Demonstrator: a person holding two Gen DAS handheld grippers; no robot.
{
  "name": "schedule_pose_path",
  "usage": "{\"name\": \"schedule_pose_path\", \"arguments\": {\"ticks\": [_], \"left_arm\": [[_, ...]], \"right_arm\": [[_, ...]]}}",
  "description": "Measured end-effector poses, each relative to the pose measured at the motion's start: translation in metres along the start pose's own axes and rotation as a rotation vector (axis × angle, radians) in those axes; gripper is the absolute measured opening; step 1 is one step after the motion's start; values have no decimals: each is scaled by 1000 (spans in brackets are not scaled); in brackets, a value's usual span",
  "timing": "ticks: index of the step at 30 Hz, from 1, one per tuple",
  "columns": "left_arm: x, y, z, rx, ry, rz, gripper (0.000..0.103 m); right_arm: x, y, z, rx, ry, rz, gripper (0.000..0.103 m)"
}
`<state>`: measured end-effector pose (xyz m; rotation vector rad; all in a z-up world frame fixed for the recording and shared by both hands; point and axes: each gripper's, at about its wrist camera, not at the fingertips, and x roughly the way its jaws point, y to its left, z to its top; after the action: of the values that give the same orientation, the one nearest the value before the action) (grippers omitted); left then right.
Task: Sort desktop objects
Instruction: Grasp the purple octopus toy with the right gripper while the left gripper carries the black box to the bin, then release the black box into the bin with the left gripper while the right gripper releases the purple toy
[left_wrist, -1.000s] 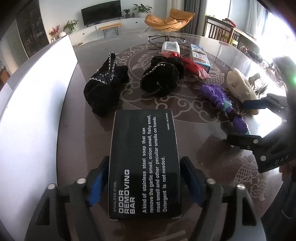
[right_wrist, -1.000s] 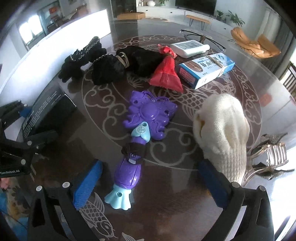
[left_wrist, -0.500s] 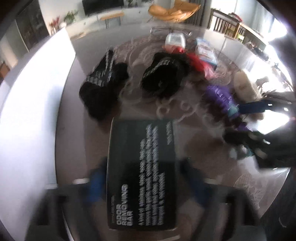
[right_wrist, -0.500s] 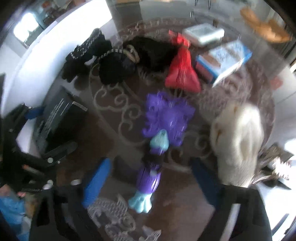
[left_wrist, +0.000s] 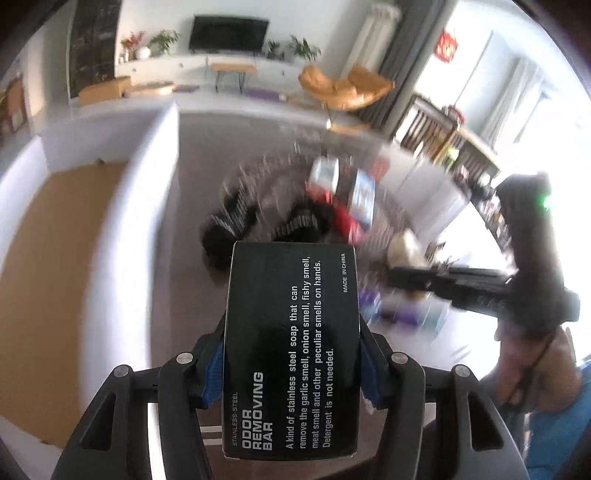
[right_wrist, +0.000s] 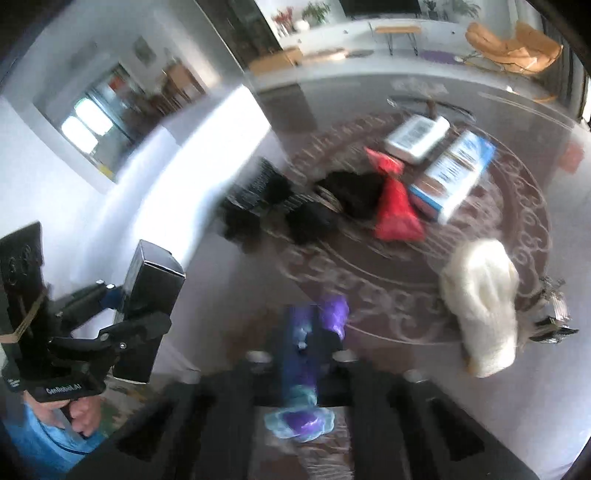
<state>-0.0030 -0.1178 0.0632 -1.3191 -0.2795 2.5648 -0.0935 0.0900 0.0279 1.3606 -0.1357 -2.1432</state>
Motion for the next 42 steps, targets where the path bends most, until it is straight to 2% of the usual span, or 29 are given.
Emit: {"name": "schedule_pose_path", "arguments": {"ticks": [4,6,8,10,11,13,15,17,19,25,30,35,39,42], "left_arm": [[-43,26,15,-22,-65,47,58],[-58,39,15,-42,-77,60,58],[-70,50,12,-62,-85,56,58],[-78,54,10,-62,-96,62,58],[-79,55,10,-59,-102,72,58],[-83,57,6,-54,-112,81,58],[-82,59,5,-57,-115,75,58],[-82,62,3,-68,-115,69,58],[-81,66,2,-78,-117,67,58],[-90,84,-9,-98,-122,104,58],[-96,107,-16,-136,-119,139,58],[-101,145,-17,-183,-104,214,58],[-96,184,-15,-238,-64,285,58],[-85,207,-15,-271,-5,327,58]], "right_arm": [[-7,35,14,-58,-14,8,2],[-2,30,18,-54,31,-11,5],[4,24,14,-53,107,-60,21],[12,20,2,-89,173,-150,71],[18,20,-6,-112,213,-179,73],[34,22,-27,-139,274,-216,73],[49,24,-38,-160,279,-231,73],[65,29,-45,-175,273,-228,65],[79,35,-48,-219,259,-283,44],[67,30,-52,-193,178,-250,44],[32,51,-31,-153,82,-130,44],[15,120,6,-186,5,31,44],[32,202,39,-238,-10,202,44],[71,245,60,-258,2,228,44]]}}
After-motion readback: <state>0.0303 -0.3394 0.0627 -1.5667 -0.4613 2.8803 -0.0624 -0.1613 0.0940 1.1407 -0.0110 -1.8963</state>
